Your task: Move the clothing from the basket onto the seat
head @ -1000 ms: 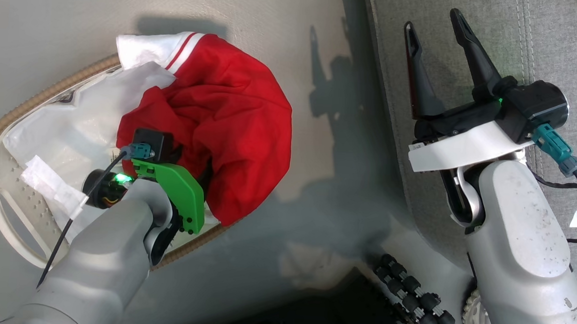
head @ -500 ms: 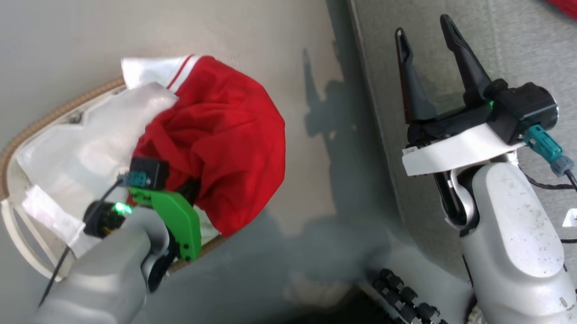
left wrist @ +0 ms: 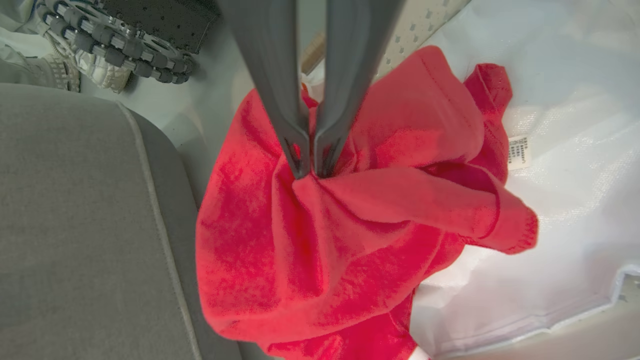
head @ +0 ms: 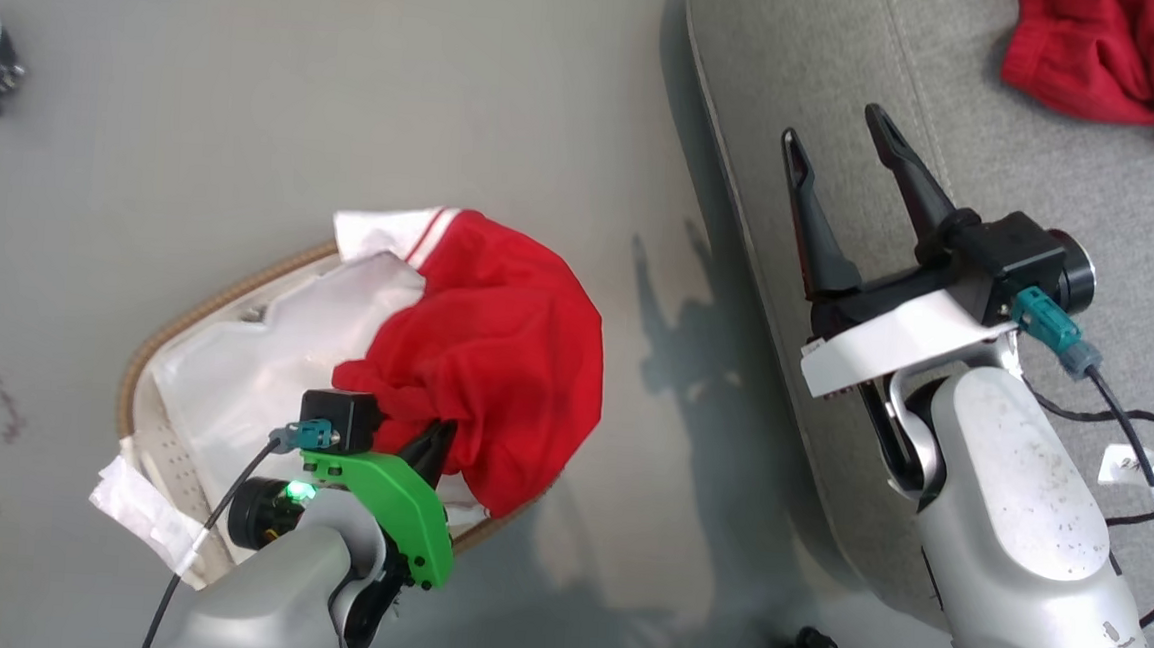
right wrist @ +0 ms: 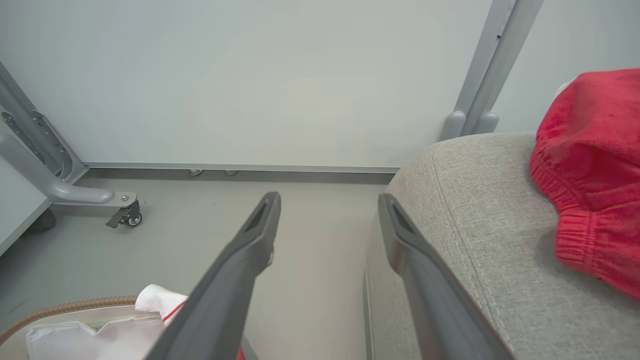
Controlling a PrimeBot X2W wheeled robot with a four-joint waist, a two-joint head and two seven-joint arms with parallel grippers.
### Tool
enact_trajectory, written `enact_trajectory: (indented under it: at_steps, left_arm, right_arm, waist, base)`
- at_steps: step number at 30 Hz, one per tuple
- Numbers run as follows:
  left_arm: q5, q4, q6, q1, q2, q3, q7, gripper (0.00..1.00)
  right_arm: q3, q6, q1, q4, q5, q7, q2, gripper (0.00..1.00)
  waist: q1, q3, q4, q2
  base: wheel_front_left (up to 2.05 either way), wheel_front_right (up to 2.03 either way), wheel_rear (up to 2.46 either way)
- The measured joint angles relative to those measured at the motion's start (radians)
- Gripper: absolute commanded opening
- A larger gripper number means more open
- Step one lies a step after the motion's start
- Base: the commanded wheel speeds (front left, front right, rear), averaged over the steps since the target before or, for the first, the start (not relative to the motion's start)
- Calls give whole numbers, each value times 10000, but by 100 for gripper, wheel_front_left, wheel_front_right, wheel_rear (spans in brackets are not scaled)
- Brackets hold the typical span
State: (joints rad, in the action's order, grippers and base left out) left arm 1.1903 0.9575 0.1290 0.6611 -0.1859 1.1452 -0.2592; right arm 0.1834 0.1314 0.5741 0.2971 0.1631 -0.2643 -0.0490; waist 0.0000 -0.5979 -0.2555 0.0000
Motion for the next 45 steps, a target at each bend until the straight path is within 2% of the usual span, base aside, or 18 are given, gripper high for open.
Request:
enact_trajectory:
  at_steps: [7, 15, 27, 36, 45]
  left_arm:
    - [-915, -840, 0, -765, 58, -1601, -48, 0]
    - [-2604, -1847, 0, -1633, 115, -3551, -48, 0]
    - [-4638, -4084, 0, -2206, 412, -5835, -46, 0]
    - [-5733, -5802, 0, -2177, 640, -6729, -48, 0]
    - [-5931, -6863, 0, -1896, 928, -6723, -48, 0]
  right_arm:
    - [-86, 0, -572, 435, -192, 0, 2, 100]
    - [33, 0, -1247, 767, -359, 0, 0, 100]
    - [15, 0, -2101, 1022, -385, 0, -2, 100]
    - [360, 0, -2677, 1204, -307, 0, -6, 100]
    - [1797, 0, -2973, 1624, -430, 0, -4, 100]
  waist:
    - [0, 1344, 543, 0]
    - [0, 2669, 1049, 0]
    - [0, 4129, 1681, 0]
    - [-1, 4826, 2071, 0]
    - [-1, 5230, 2566, 0]
  base:
    - [0, 0, 0]
    - [0, 0, 0]
    - [0, 0, 0]
    - [0, 0, 0]
    - [0, 0, 0]
